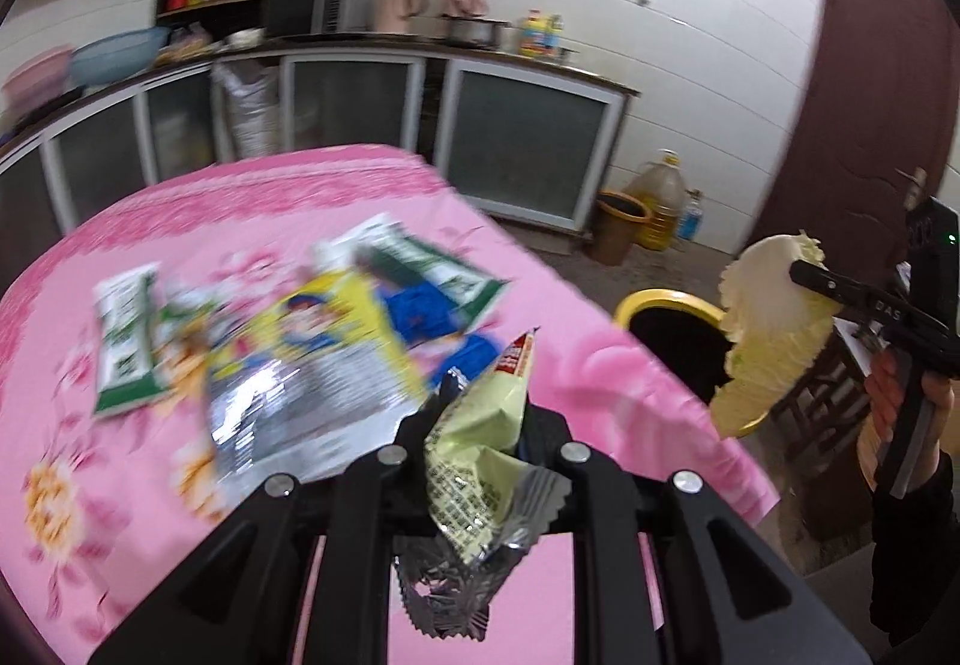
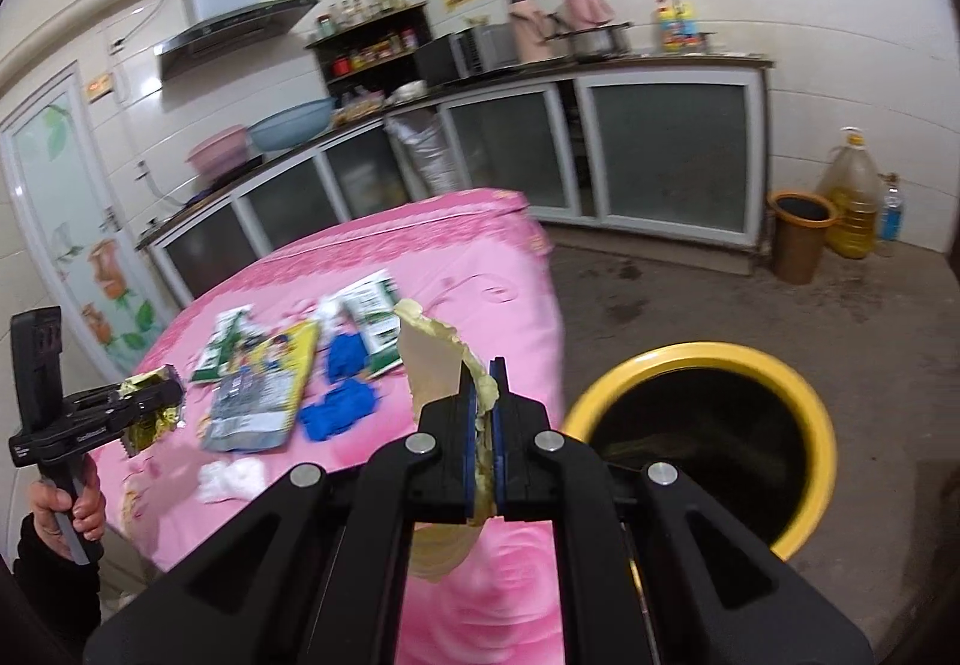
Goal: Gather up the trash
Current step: 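Carry the wrapper and cabbage leaves over the bin and release both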
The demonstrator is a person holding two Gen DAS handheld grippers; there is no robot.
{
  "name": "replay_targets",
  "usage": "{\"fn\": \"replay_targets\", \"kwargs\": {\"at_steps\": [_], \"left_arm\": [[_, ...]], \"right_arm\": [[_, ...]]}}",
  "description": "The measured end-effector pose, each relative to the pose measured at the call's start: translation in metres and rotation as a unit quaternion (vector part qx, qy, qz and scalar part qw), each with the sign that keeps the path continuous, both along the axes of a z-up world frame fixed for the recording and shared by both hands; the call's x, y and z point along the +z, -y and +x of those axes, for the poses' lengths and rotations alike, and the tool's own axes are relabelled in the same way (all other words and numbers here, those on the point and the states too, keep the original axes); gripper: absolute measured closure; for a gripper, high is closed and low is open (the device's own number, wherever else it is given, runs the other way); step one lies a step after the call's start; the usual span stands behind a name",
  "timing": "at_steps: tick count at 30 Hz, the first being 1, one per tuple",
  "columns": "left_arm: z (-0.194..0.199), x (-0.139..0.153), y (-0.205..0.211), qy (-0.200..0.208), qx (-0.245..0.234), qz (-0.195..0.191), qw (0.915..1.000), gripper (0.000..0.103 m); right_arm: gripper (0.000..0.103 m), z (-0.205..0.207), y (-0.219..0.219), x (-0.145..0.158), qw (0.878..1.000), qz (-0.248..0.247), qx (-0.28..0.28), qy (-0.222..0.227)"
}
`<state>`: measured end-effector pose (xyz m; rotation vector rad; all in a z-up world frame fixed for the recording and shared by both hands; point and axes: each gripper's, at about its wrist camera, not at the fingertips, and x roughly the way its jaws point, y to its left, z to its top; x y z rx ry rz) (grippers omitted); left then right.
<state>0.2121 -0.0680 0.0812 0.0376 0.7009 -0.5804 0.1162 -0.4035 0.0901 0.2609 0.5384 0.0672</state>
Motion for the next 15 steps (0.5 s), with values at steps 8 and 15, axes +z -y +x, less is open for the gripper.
{"fn": "replay_targets", "kwargs": {"at_steps": [8, 15], "left_arm": [[0.023, 0.007, 0.111, 0.003, -0.103, -0.004, 0.9946, 0.088], [0.04, -0.009, 0.196, -0.018, -0.161, 0.0, 0.9867, 0.088]], "right_arm": [[0.098, -0.002, 0.054, 0.001, 0.997, -0.037, -0.074, 0.001], [0.098, 0.007, 0.093, -0.017, 0.992, -0.045, -0.119, -0.022]]}}
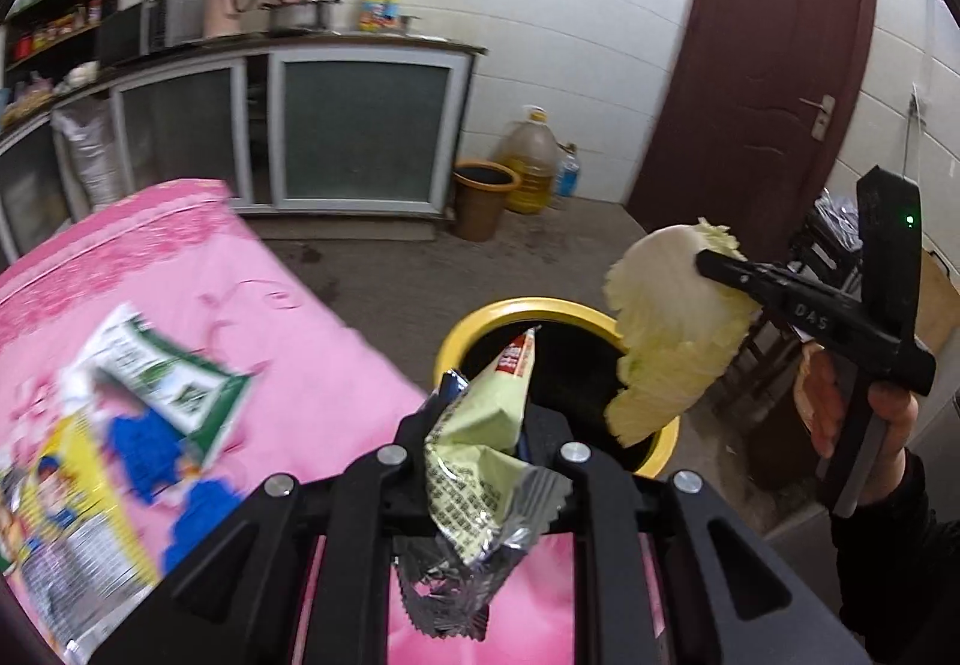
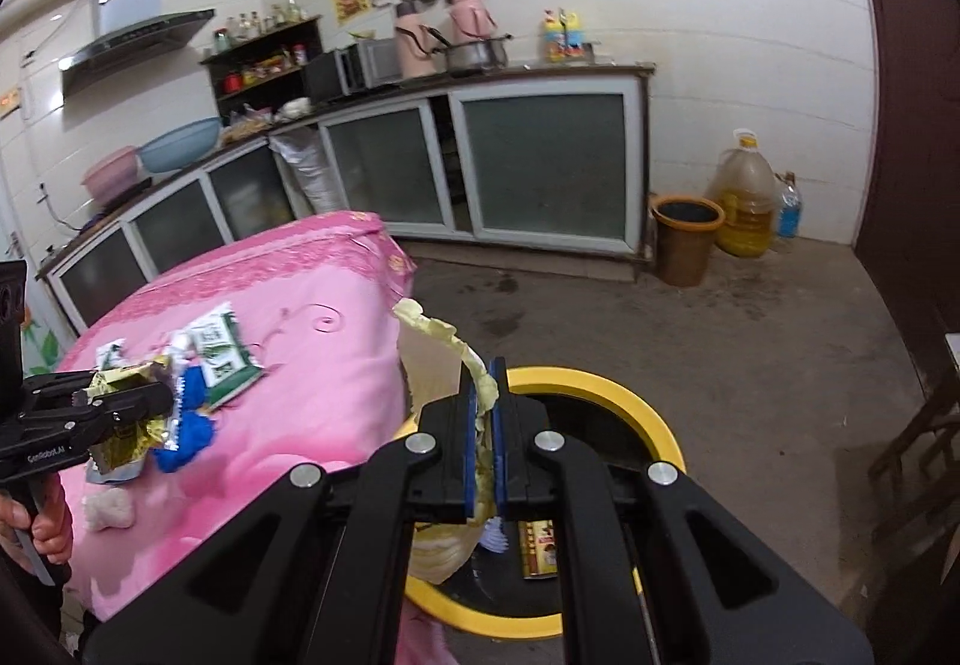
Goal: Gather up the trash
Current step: 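Carry the wrapper and cabbage leaves over the bin and release both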
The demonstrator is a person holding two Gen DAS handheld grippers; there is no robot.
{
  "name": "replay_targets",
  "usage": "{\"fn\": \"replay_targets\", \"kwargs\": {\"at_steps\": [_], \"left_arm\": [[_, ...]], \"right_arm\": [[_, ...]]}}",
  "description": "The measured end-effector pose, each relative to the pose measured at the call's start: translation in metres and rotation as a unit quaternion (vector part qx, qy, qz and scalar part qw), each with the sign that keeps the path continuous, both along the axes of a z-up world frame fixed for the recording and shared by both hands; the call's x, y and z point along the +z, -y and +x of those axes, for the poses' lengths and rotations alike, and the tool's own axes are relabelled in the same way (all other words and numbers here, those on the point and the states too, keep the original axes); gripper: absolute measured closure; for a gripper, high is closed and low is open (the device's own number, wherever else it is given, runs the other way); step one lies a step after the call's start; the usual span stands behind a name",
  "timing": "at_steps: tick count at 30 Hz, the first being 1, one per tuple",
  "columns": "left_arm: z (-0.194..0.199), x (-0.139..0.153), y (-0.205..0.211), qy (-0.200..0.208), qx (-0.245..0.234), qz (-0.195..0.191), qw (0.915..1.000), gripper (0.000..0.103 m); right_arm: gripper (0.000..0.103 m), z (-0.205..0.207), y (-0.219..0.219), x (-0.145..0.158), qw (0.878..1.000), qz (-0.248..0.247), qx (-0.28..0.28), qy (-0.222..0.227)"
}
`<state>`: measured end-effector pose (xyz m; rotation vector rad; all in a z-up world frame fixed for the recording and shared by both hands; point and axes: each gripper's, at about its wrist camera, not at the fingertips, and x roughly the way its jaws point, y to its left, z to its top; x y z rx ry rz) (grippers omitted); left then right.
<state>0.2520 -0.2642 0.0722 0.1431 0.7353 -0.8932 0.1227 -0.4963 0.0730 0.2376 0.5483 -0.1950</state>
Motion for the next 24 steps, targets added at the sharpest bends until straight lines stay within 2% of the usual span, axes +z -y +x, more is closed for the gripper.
{"fn": "replay_targets", "kwargs": {"at_steps": [7, 12, 18, 22, 23, 24], "left_arm": [[0.016, -0.031, 0.064, -0.035, -0.027, 0.015, 0.9989, 0.088], [0.024, -0.046, 0.097, -0.045, -0.037, 0.027, 0.998, 0.088], [0.032, -0.061, 0.12, -0.066, -0.04, 0.029, 0.9966, 0.088], [0.029, -0.066, 0.137, -0.065, -0.049, 0.034, 0.9961, 0.087], [0.027, -0.066, 0.139, -0.063, -0.047, 0.036, 0.9962, 0.079], [0.026, -0.067, 0.14, -0.062, -0.043, 0.036, 0.9965, 0.061]], "right_arm": [[0.098, 0.015, 0.031, -0.03, 0.999, 0.019, -0.026, -0.031], [0.098, 0.024, 0.045, -0.047, 0.998, 0.022, -0.04, -0.049], [0.098, 0.031, 0.053, -0.065, 0.996, 0.021, -0.052, -0.071], [0.097, 0.034, 0.057, -0.074, 0.995, 0.022, -0.058, -0.084], [0.096, 0.035, 0.058, -0.076, 0.994, 0.024, -0.06, -0.09], [0.096, 0.036, 0.06, -0.079, 0.993, 0.024, -0.063, -0.096]]}}
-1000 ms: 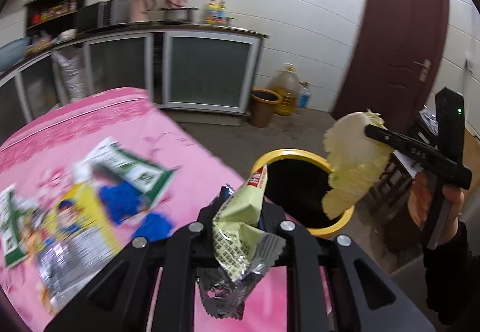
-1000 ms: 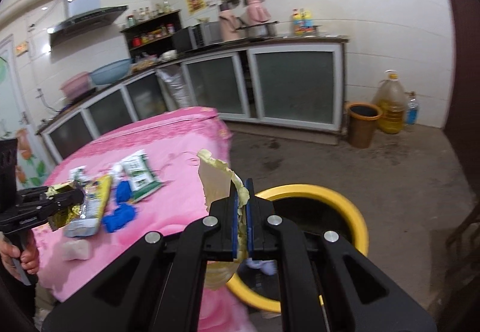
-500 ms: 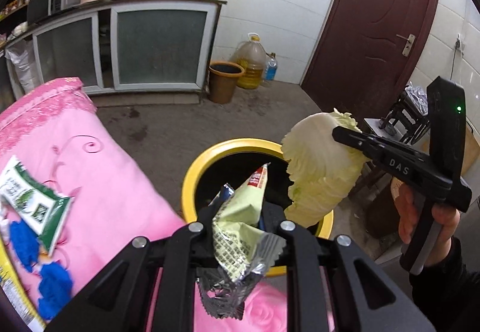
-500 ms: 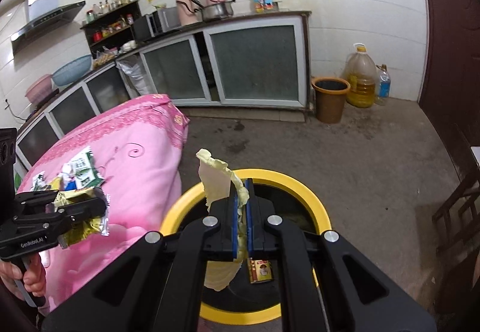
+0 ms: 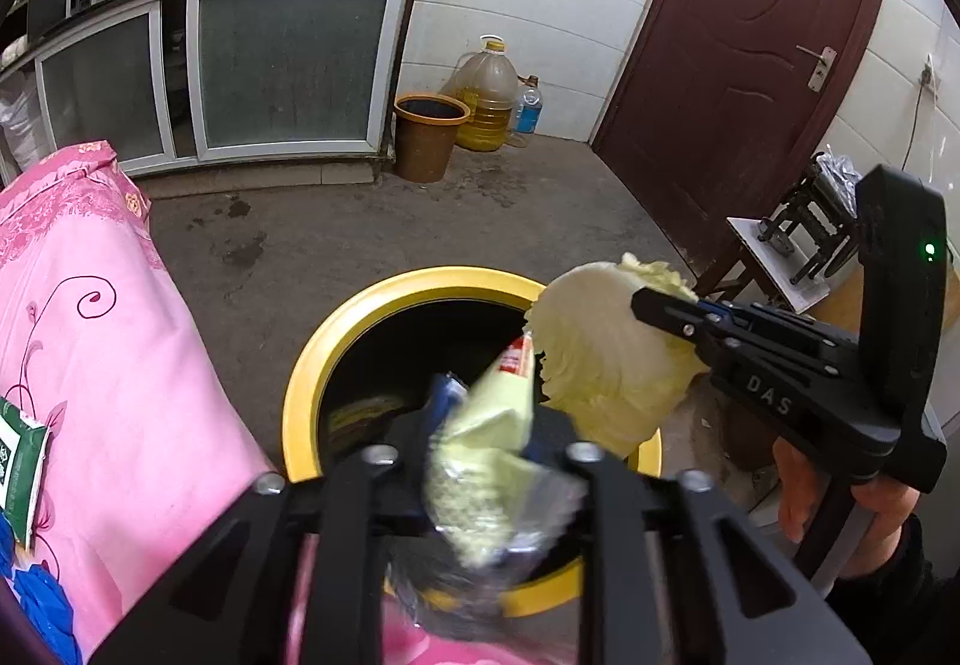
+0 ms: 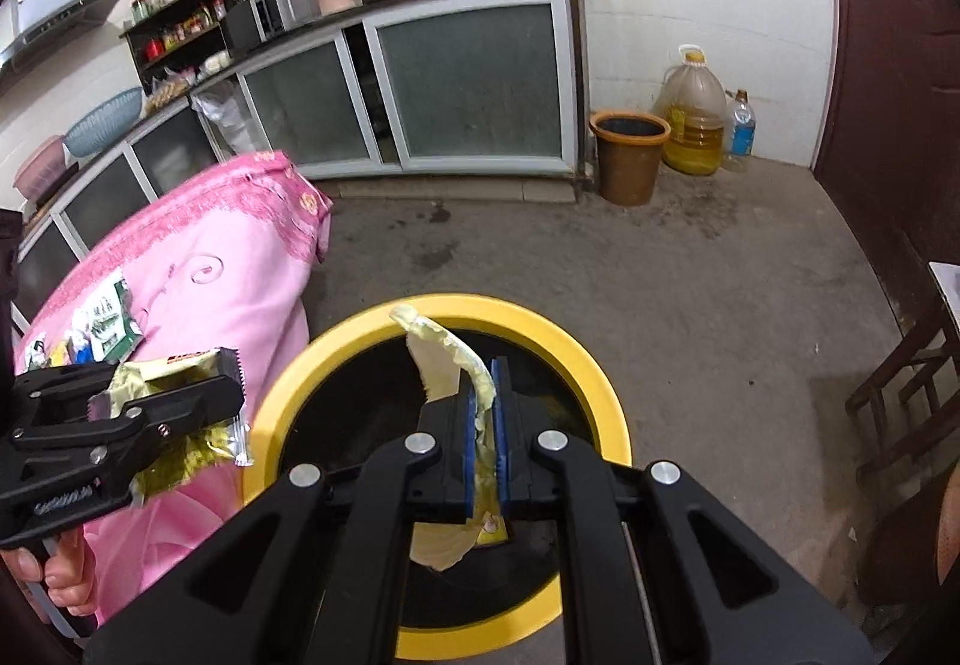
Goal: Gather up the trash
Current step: 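Carry the wrapper and cabbage leaves over the bin and release both, then return both tools over the table toward the milk carton and tissue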
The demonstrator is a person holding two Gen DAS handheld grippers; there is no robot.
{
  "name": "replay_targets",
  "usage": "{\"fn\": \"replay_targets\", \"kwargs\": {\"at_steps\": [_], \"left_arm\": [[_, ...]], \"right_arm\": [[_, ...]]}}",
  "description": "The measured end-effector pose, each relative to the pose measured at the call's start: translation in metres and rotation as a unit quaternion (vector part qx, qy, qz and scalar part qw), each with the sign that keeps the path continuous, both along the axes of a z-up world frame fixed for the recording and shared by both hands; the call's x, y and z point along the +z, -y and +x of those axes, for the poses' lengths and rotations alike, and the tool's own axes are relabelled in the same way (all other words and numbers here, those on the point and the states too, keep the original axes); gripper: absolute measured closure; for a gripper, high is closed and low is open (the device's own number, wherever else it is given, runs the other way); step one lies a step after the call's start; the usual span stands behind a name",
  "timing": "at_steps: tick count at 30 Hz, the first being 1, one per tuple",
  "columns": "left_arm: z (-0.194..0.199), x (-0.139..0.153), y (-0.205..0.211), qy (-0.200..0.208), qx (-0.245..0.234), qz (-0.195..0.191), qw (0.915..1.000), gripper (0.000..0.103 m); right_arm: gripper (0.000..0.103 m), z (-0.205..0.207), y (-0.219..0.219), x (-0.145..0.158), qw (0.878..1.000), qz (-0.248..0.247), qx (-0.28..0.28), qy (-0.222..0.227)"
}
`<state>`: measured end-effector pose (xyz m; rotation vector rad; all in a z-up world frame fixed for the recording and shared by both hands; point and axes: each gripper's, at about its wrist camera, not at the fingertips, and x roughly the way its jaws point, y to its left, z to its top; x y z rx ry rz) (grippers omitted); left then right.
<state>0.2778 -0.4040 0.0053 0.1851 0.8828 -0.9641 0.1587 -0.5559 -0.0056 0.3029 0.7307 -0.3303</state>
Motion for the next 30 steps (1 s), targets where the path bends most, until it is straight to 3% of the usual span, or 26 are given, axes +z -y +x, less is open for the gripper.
{"fn": "replay_targets", "kwargs": {"at_steps": [3, 4, 6, 8, 15, 22, 27, 30], "left_arm": [[0.0, 0.002, -0.006, 0.004, 0.021, -0.013, 0.9997, 0.026], [0.001, 0.003, -0.008, 0.002, 0.025, -0.018, 0.9995, 0.024], [0.003, 0.007, -0.017, -0.004, 0.04, -0.029, 0.9988, 0.014], [0.004, 0.011, -0.028, -0.005, 0.055, -0.043, 0.9975, 0.011], [0.009, 0.025, -0.054, -0.003, 0.082, -0.061, 0.9947, 0.01], [-0.003, 0.044, -0.108, 0.022, 0.108, -0.086, 0.9902, 0.008], [-0.009, 0.056, -0.171, 0.032, 0.138, -0.088, 0.9859, 0.008], [-0.014, 0.064, -0.22, 0.052, 0.167, -0.079, 0.9813, 0.008]], "right_arm": [[0.09, 0.001, 0.005, -0.005, 1.0, 0.006, -0.014, -0.017], [0.087, 0.0, 0.007, -0.007, 1.0, 0.007, -0.018, -0.021], [0.071, -0.002, 0.011, -0.011, 0.999, 0.01, -0.024, -0.026], [0.055, -0.007, 0.013, -0.012, 0.999, 0.014, -0.027, -0.02], [0.054, -0.011, 0.002, -0.002, 1.0, 0.016, -0.011, -0.008], [0.048, -0.022, -0.027, 0.017, 1.0, -0.021, -0.002, 0.014], [0.047, -0.028, -0.067, 0.028, 0.997, -0.031, 0.054, 0.043], [0.041, -0.031, -0.101, 0.036, 0.99, 0.0, 0.116, 0.077]]}}
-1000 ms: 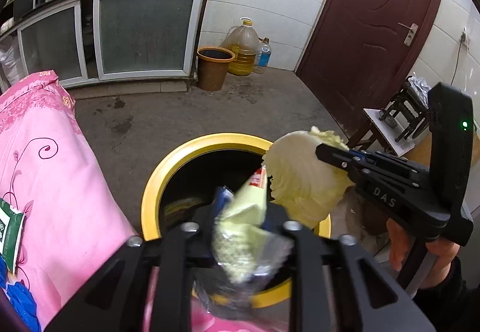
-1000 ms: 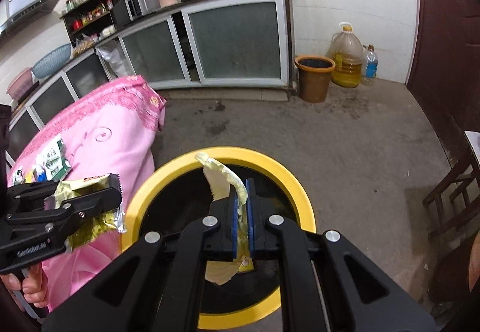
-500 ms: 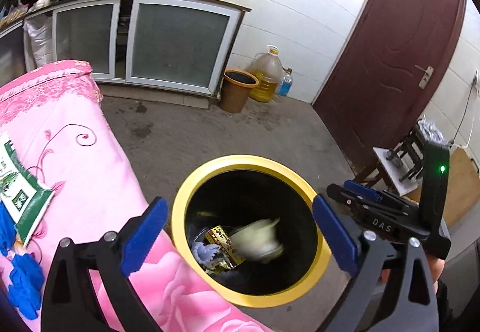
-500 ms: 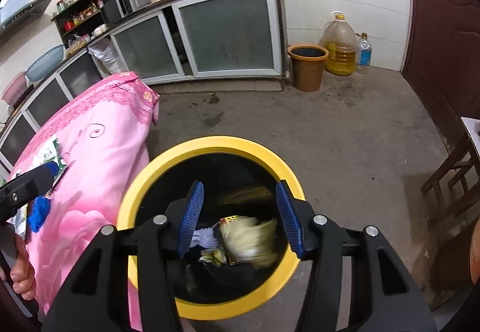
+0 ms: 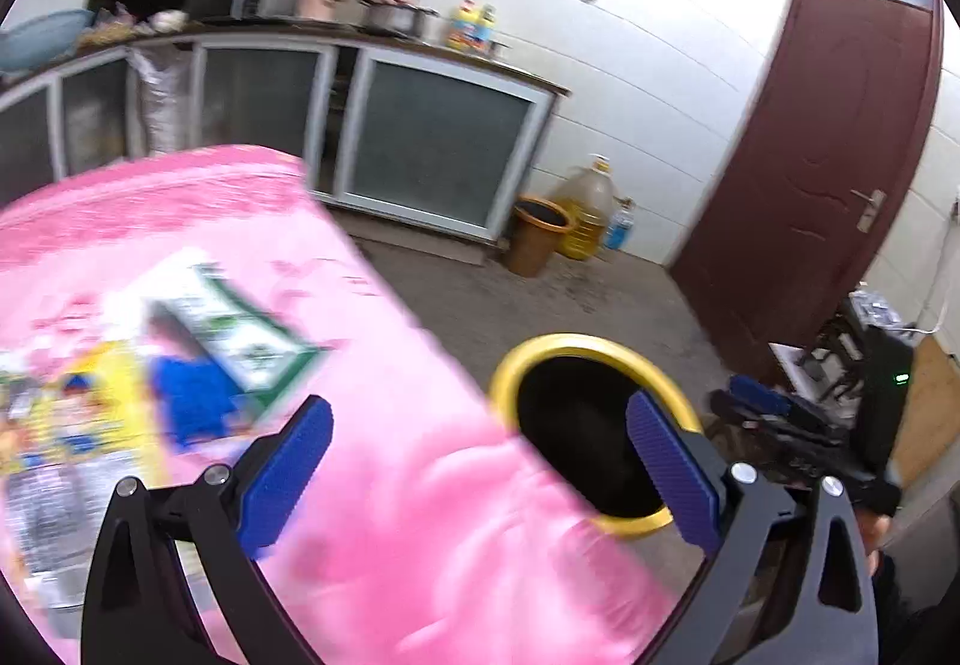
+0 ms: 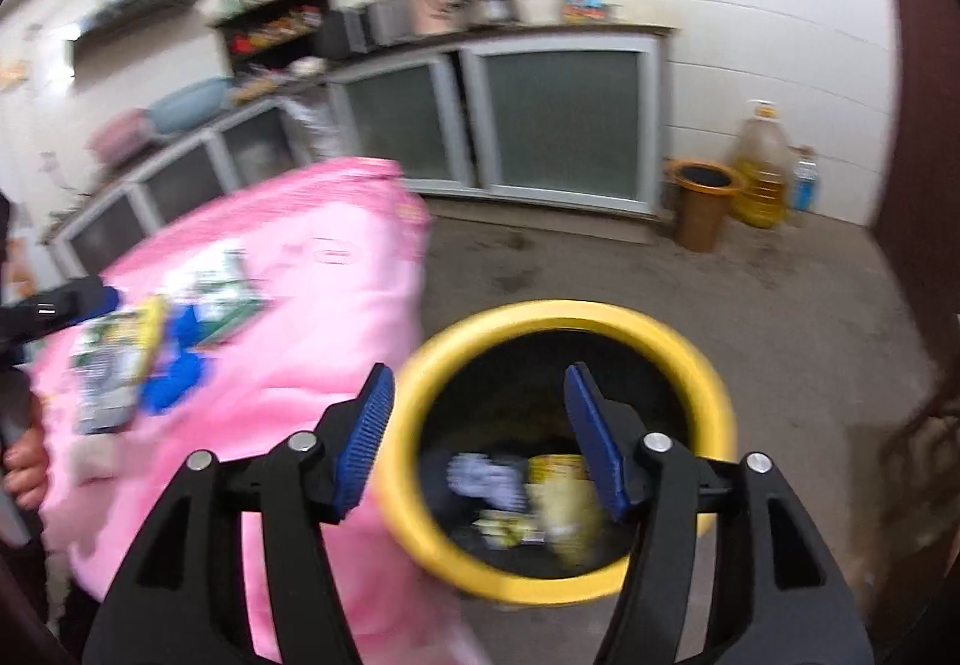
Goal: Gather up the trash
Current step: 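Return both tools over the table toward the milk carton and tissue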
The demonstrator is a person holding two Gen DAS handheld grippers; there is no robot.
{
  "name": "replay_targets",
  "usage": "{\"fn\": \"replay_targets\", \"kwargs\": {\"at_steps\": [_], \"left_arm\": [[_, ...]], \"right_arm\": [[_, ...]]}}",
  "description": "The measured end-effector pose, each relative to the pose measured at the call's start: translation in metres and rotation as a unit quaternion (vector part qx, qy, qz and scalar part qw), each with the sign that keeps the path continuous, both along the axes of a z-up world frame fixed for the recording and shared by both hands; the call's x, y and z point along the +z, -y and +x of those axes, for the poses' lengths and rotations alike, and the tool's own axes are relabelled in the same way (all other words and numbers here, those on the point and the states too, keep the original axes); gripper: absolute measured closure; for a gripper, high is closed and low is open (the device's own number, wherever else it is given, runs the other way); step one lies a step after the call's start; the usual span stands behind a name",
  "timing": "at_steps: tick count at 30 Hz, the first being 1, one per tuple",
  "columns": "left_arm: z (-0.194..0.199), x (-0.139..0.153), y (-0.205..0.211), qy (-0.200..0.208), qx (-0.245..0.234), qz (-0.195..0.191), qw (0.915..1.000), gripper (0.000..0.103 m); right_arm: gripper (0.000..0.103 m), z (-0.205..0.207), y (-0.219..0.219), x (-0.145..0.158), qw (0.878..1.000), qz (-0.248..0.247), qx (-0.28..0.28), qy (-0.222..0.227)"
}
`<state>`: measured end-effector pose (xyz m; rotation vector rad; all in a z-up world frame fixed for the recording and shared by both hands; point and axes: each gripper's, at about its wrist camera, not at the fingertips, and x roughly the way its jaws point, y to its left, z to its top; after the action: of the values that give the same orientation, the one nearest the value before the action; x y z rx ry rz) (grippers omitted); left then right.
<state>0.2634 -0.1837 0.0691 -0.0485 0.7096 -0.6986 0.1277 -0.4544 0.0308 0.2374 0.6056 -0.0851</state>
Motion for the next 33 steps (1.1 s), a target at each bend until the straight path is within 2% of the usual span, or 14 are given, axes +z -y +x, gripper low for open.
{"fn": "replay_targets", "kwargs": {"at_steps": [4, 7, 13, 17, 21, 23, 28, 33], "left_arm": [[-0.003, 0.002, -0.076, 0.013, 0.055, 0.024, 0.9981, 0.008], [-0.004, -0.002, -0.136, 0.014, 0.105, 0.052, 0.9931, 0.008], [-0.006, -0.014, -0.245, 0.005, 0.217, 0.096, 0.9714, 0.008], [-0.001, -0.024, -0.286, -0.008, 0.259, 0.109, 0.9597, 0.008], [0.015, -0.035, -0.306, -0.022, 0.274, 0.118, 0.9541, 0.008], [0.026, -0.038, -0.309, -0.029, 0.272, 0.116, 0.9549, 0.008], [0.066, -0.044, -0.299, -0.037, 0.27, 0.137, 0.9523, 0.008], [0.113, -0.056, -0.303, -0.071, 0.283, 0.141, 0.9461, 0.008]], "right_arm": [[0.037, 0.001, -0.053, 0.01, 0.996, -0.001, 0.082, 0.027], [0.035, 0.003, -0.098, 0.014, 0.988, -0.005, 0.151, 0.035], [0.035, 0.017, -0.182, 0.008, 0.966, -0.022, 0.257, 0.018], [0.035, 0.029, -0.229, -0.004, 0.951, -0.014, 0.309, -0.003], [0.035, 0.037, -0.27, -0.019, 0.938, -0.028, 0.344, -0.026], [0.035, 0.042, -0.283, -0.025, 0.933, -0.026, 0.358, -0.035], [0.035, 0.053, -0.303, -0.035, 0.927, -0.027, 0.37, -0.057], [0.035, 0.059, -0.315, -0.04, 0.921, -0.017, 0.382, -0.067]]}}
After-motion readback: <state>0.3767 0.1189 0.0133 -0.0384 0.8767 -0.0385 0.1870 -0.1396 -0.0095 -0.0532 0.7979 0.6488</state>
